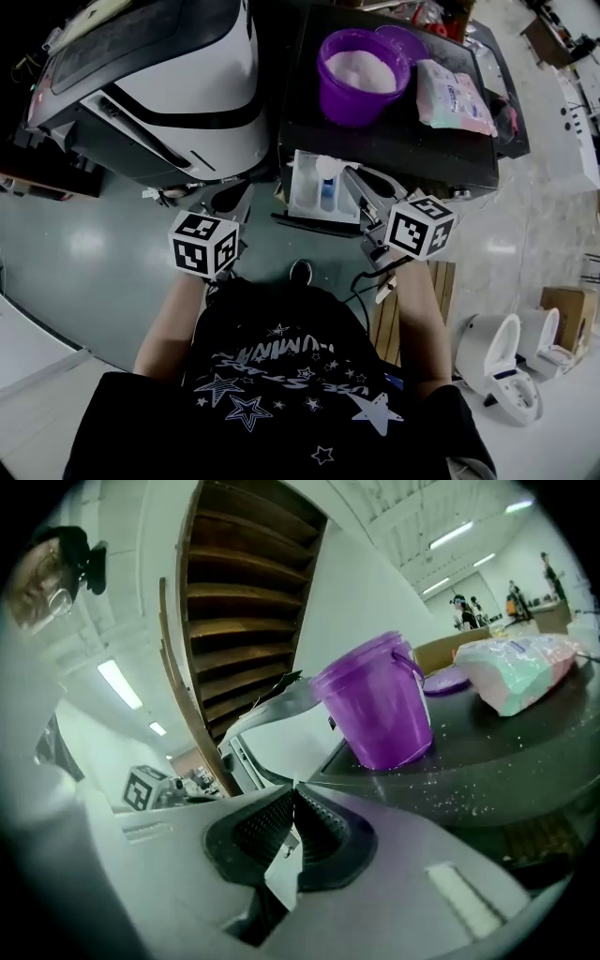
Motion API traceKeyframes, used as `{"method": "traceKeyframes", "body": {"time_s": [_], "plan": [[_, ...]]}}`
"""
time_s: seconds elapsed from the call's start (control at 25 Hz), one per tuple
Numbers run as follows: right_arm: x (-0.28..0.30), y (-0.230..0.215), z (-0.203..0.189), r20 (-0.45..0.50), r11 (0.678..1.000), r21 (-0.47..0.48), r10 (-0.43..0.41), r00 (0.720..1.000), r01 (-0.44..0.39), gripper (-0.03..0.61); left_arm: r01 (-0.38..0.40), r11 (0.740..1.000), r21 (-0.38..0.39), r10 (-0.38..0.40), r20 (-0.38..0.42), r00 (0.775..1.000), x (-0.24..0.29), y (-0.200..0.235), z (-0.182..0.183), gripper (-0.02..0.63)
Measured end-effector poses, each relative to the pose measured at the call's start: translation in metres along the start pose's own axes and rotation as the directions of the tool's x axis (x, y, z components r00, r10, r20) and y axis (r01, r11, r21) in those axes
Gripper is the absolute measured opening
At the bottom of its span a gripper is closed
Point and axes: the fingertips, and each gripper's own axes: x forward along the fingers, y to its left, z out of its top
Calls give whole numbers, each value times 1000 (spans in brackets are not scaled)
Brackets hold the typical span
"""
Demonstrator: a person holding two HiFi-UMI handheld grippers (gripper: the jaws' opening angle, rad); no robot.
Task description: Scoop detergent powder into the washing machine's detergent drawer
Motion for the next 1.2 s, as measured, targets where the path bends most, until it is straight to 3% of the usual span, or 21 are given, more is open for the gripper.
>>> {"method": "traceKeyframes", "body": {"time_s": [0.28,0.72,0.88,1.2], "plan": [[20,6,-17,-69,978,-197,-77,995,62,32,9,1000,-10,-9,-9,1000,-4,17,-8,2],[37,13,-32,-102,891,-443,-163,981,102,32,15,999,-30,-15,-14,1000,-14,26,-23,2],[40,21,-36,-120,817,-570,-183,976,83,32,11,999,-37,-11,-13,1000,-18,27,-26,2],[43,36,-45,-134,612,-790,-247,960,47,32,14,999,-42,-15,-11,1000,-25,27,-32,2]]}}
